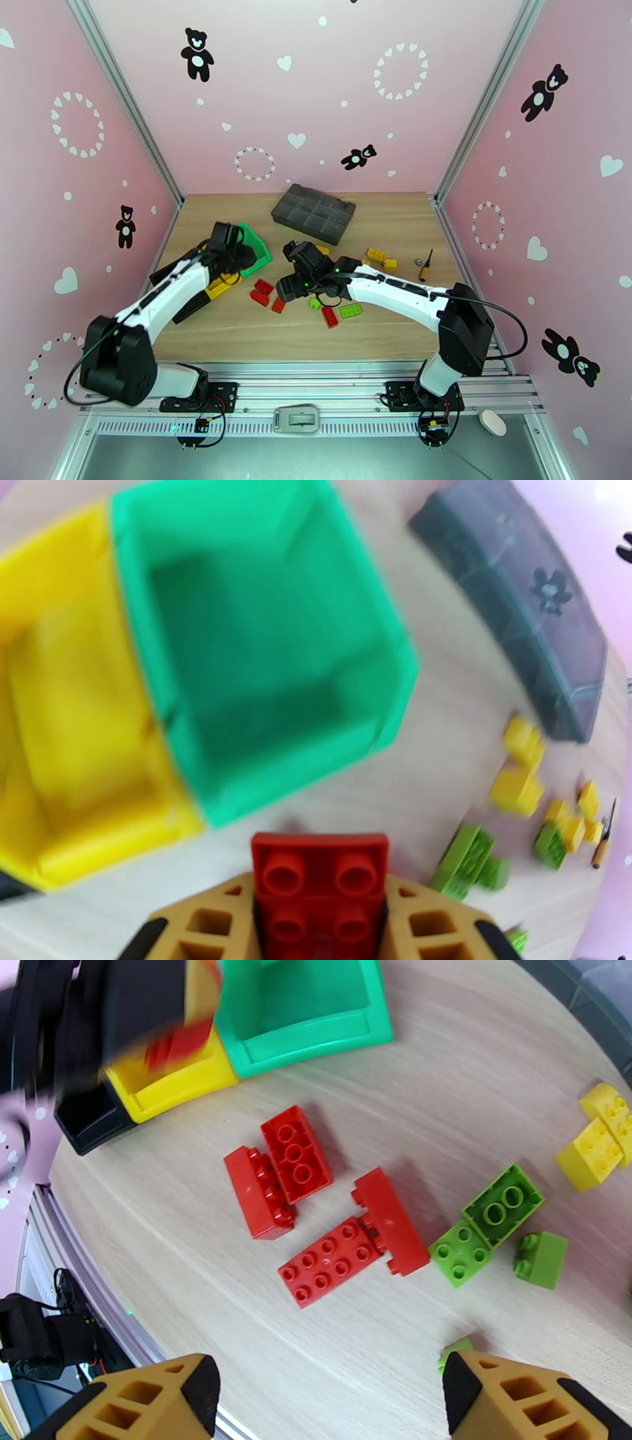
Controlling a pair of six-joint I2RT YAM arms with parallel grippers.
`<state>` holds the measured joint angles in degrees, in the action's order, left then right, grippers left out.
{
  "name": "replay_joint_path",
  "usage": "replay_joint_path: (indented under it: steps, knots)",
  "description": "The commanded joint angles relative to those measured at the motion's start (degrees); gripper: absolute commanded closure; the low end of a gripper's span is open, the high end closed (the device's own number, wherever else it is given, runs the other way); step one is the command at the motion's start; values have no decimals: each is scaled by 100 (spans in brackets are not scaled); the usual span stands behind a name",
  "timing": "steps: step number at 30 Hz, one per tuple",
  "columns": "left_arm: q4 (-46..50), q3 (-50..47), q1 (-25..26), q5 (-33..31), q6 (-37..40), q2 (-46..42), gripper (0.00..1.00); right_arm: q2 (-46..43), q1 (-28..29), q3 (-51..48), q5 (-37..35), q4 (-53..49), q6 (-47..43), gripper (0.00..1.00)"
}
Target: Sort the legos into containers by color
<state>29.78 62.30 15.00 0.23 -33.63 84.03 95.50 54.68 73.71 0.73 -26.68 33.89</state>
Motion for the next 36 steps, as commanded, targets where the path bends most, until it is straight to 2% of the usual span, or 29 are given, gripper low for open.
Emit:
replay_joint_path:
  steps: [1,8,14,16,18,20,23,31,36]
  knots:
    - [-65,552,-141,116,181,496,73,-145,-2,38,-254,-282,-45,21]
    - [-59,1254,-314,44,145,1557,77,-618,-53,-299,-607,-483,-16,20]
    - [-135,1332,-426,-38,23,1796,76,-973,-153,-700,-754,-545,30,19]
    - [-120,1355,-428,-84,32,1775,70,-1072,-200,-820,-759,-546,54,19]
    - [-78,1376,-423,-146,48,1725,54,-1129,-261,-932,-746,-520,71,18]
    - [-29,1381,-429,-164,73,1679,43,-1186,-307,-1010,-741,-506,78,18]
    - [3,1344,-428,-172,102,1567,33,-1235,-382,-1081,-707,-482,72,17]
    - [85,1020,-372,-208,170,922,27,-1250,-474,-1135,-662,-367,10,17]
    - [286,649,-60,-419,303,375,27,-1163,-579,-1141,-585,-273,11,17]
